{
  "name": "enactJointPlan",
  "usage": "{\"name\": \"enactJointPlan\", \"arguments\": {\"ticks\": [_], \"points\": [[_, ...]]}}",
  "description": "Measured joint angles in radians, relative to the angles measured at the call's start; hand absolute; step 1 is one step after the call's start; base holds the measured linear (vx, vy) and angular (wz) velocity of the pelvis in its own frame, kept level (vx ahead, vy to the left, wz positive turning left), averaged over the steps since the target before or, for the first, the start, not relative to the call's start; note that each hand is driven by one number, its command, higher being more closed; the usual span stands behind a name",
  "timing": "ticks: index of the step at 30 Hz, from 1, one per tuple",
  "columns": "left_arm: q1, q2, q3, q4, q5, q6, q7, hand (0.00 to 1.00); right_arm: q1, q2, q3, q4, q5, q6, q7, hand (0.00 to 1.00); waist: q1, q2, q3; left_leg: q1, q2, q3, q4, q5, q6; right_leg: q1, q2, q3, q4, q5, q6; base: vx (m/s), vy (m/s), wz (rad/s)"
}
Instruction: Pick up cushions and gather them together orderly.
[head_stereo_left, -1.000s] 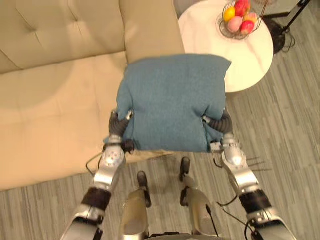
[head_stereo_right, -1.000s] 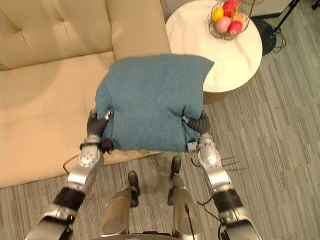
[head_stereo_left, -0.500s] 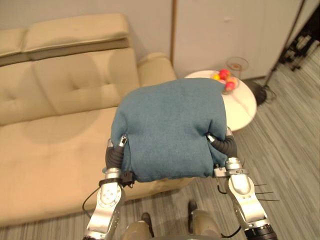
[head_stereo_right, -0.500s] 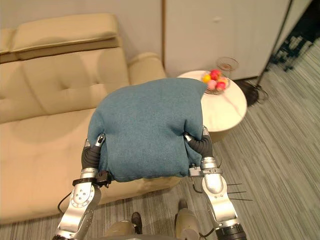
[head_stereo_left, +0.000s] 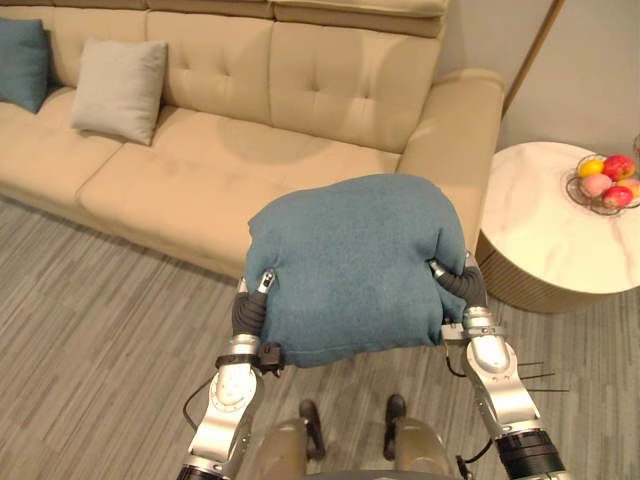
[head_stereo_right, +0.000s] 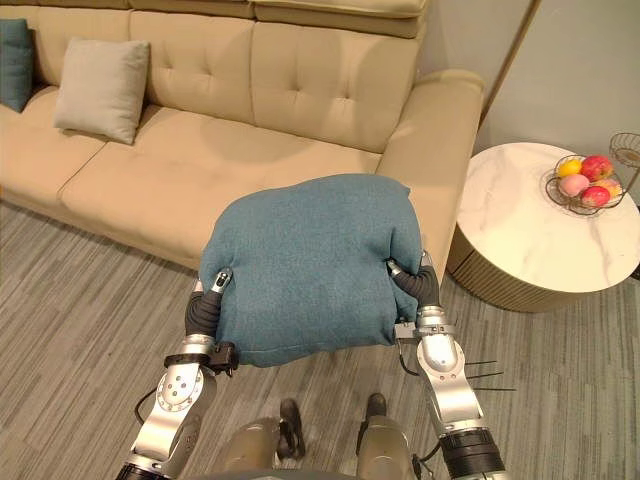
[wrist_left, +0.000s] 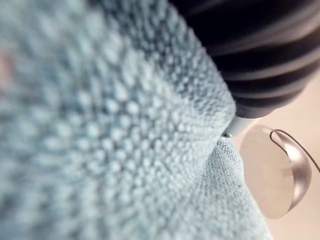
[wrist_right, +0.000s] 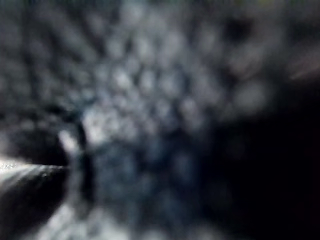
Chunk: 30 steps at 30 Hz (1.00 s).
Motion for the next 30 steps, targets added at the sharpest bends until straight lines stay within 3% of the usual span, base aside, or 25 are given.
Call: {"name": "enactJointPlan", "arguments": {"ticks": [2, 5, 11, 14, 15, 16, 18, 19, 21, 23, 25, 26, 27, 28, 29, 30], "points": [[-0.029, 0.007, -0.024, 0.035, -0.011, 0.0, 0.0, 1.0, 0.026, 0.032, -0.034, -0.023, 0.018, 0.0, -0.001, 1.0, 0.007, -0.015, 0.002, -0.023, -0.024, -0.002, 0.004, 0.012, 0.014, 0.037, -0.013, -0.011, -0.088, 0.051, 0.028, -0.16, 0.153, 0.46], [-0.024, 0.017, -0.024, 0.035, -0.016, -0.001, 0.0, 1.0, 0.034, 0.051, -0.034, -0.024, 0.023, 0.0, 0.002, 1.0, 0.014, -0.016, 0.0, -0.04, -0.035, -0.005, 0.054, -0.015, 0.053, 0.066, -0.02, 0.003, -0.124, 0.072, 0.035, -0.1, 0.205, 0.15], [-0.005, 0.024, -0.024, 0.035, -0.016, -0.001, -0.001, 1.0, 0.035, 0.066, -0.027, -0.023, 0.038, 0.0, 0.005, 1.0, 0.028, -0.019, -0.006, -0.071, -0.033, -0.003, 0.114, -0.051, 0.065, 0.061, -0.016, 0.023, -0.13, 0.09, 0.046, -0.01, 0.067, -0.04], [0.019, 0.022, -0.025, 0.032, -0.016, 0.003, -0.003, 1.0, 0.041, 0.065, -0.021, -0.023, 0.038, 0.0, 0.005, 1.0, 0.024, -0.022, -0.007, -0.071, -0.051, -0.008, 0.16, -0.102, 0.078, 0.034, -0.052, 0.026, -0.007, 0.025, 0.059, 0.06, 0.081, 0.01], [0.019, 0.022, -0.026, 0.032, -0.015, 0.004, -0.006, 1.0, 0.047, 0.064, -0.021, -0.023, 0.038, 0.0, 0.005, 1.0, 0.02, -0.024, -0.008, -0.064, -0.062, -0.017, 0.158, -0.107, 0.079, 0.028, -0.058, 0.024, 0.032, 0.002, 0.048, 0.13, 0.076, 0.38], [0.02, 0.024, -0.026, 0.03, -0.014, 0.005, -0.014, 1.0, 0.06, 0.064, -0.021, -0.023, 0.038, 0.0, 0.004, 1.0, -0.001, -0.032, -0.01, -0.049, -0.086, -0.046, 0.155, -0.116, 0.093, 0.005, -0.087, 0.027, 0.136, -0.027, 0.01, 0.13, 0.022, 0.51], [0.02, 0.024, -0.025, 0.026, -0.014, 0.006, -0.018, 1.0, 0.065, 0.064, -0.022, -0.011, 0.038, 0.0, 0.003, 1.0, -0.005, -0.035, -0.009, -0.017, -0.109, -0.065, 0.152, -0.13, 0.119, -0.087, -0.118, 0.078, 0.347, -0.012, -0.014, 0.24, 0.045, 0.34], [0.021, 0.025, -0.026, 0.026, -0.013, 0.007, -0.019, 1.0, 0.069, 0.066, -0.022, 0.005, 0.038, 0.0, 0.004, 1.0, -0.007, -0.031, -0.008, 0.008, -0.112, -0.081, 0.154, -0.14, 0.141, -0.136, -0.112, 0.106, 0.446, -0.036, -0.023, 0.32, 0.042, 0.14], [0.018, 0.027, -0.025, 0.027, -0.014, 0.007, -0.018, 1.0, 0.073, 0.071, -0.023, 0.006, 0.038, 0.0, 0.004, 1.0, -0.01, -0.031, -0.007, 0.03, -0.111, -0.103, 0.148, -0.159, 0.136, -0.163, -0.049, 0.12, 0.414, -0.09, 0.011, 0.27, -0.013, 0.24], [0.01, 0.026, -0.035, 0.034, -0.014, 0.007, -0.022, 1.0, 0.087, 0.067, -0.042, 0.006, 0.04, -0.001, 0.007, 1.0, -0.036, -0.03, -0.006, 0.085, -0.121, -0.139, 0.095, -0.166, 0.125, -0.18, 0.036, 0.129, 0.224, -0.073, 0.037, 0.33, -0.068, 0.59], [0.001, 0.025, -0.055, 0.049, -0.014, 0.007, -0.023, 1.0, 0.108, 0.061, -0.05, 0.006, 0.059, -0.001, 0.007, 1.0, -0.057, -0.036, -0.008, 0.134, -0.135, -0.168, 0.073, -0.171, 0.096, -0.182, 0.061, 0.119, 0.072, 0.005, 0.038, 0.39, -0.103, 0.69], [0.0, 0.027, -0.065, 0.054, -0.013, 0.007, -0.024, 1.0, 0.129, 0.057, -0.051, 0.0, 0.064, -0.001, 0.006, 1.0, -0.059, -0.052, -0.018, 0.16, -0.152, -0.174, 0.066, -0.185, 0.076, -0.182, 0.057, 0.12, 0.019, 0.052, 0.019, 0.6, -0.207, 0.76], [-0.002, 0.009, -0.08, 0.073, -0.003, 0.009, -0.04, 1.0, 0.175, 0.05, -0.071, -0.018, 0.066, -0.001, 0.007, 1.0, -0.066, -0.044, -0.024, 0.207, -0.153, -0.212, 0.071, -0.232, 0.049, -0.185, 0.06, 0.124, 0.075, 0.166, -0.043, 0.51, -0.191, 0.57], [-0.001, -0.005, -0.09, 0.079, 0.005, 0.013, -0.042, 1.0, 0.184, 0.043, -0.083, -0.018, 0.066, 0.0, 0.009, 1.0, -0.062, -0.007, -0.032, 0.218, -0.121, -0.218, 0.074, -0.239, 0.033, -0.187, 0.076, 0.096, 0.107, 0.127, -0.045, 0.62, -0.207, 0.55], [-0.009, -0.008, -0.101, 0.079, 0.006, 0.013, -0.046, 1.0, 0.192, 0.044, -0.098, -0.02, 0.067, 0.002, 0.01, 1.0, -0.067, 0.011, -0.041, 0.2, -0.09, -0.215, 0.119, -0.23, 0.008, -0.186, 0.089, 0.071, 0.131, 0.076, -0.049, 0.4, -0.124, 0.23], [-0.013, -0.011, -0.102, 0.079, 0.006, 0.013, -0.046, 1.0, 0.193, 0.051, -0.102, -0.022, 0.068, 0.003, 0.01, 1.0, -0.067, 0.011, -0.042, 0.181, -0.07, -0.206, 0.167, -0.221, -0.01, -0.179, 0.102, 0.066, 0.135, 0.06, -0.056, 0.5, -0.187, 0.18]]}}
